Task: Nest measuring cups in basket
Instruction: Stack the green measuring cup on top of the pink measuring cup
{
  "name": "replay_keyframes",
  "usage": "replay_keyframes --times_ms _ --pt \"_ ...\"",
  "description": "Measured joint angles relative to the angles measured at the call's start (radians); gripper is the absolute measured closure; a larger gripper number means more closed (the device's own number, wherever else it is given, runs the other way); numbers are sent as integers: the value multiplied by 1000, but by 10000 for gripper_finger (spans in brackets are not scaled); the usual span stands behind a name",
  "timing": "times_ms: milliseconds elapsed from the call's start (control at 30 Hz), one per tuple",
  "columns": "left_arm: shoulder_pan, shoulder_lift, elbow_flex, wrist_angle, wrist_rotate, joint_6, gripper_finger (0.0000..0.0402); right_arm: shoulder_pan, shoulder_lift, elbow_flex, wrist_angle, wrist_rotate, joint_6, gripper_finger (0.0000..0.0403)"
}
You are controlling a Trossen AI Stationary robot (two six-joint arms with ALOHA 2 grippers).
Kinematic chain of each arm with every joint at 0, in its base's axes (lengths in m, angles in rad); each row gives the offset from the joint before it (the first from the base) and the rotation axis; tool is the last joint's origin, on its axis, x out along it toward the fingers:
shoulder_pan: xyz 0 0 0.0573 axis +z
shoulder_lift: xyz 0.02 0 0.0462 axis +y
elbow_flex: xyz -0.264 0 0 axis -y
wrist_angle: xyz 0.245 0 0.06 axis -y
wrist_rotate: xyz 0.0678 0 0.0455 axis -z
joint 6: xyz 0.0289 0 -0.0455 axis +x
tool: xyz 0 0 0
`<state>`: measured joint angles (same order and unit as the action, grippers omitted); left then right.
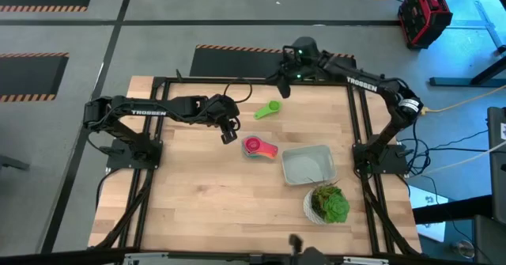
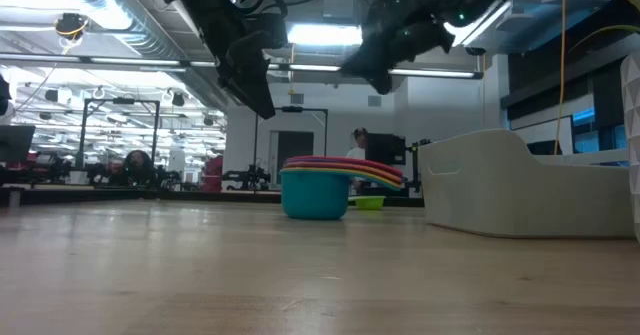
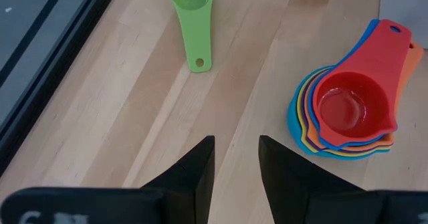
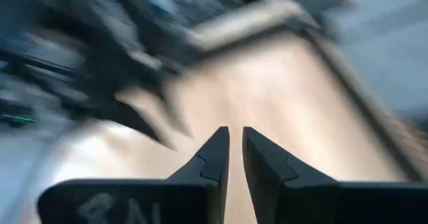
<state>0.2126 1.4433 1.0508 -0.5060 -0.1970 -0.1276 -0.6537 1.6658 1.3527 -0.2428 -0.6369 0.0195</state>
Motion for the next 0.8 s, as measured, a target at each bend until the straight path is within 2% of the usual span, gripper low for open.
replay_keyframes --times_ms 133,233,300,567,800 --pt "0 0 0 0 0 0 292 1 0 41 -183 359 -145 354" --pt "0 0 0 0 0 0 292 -4 0 24 -211 503 -158 354" --pt "0 0 0 0 0 0 292 -10 0 5 -217 529 -155 354" --pt "0 0 0 0 0 0 292 -12 0 -77 -228 531 -30 354" --pt "0 0 0 2 0 1 292 -14 0 -134 -236 531 6 354"
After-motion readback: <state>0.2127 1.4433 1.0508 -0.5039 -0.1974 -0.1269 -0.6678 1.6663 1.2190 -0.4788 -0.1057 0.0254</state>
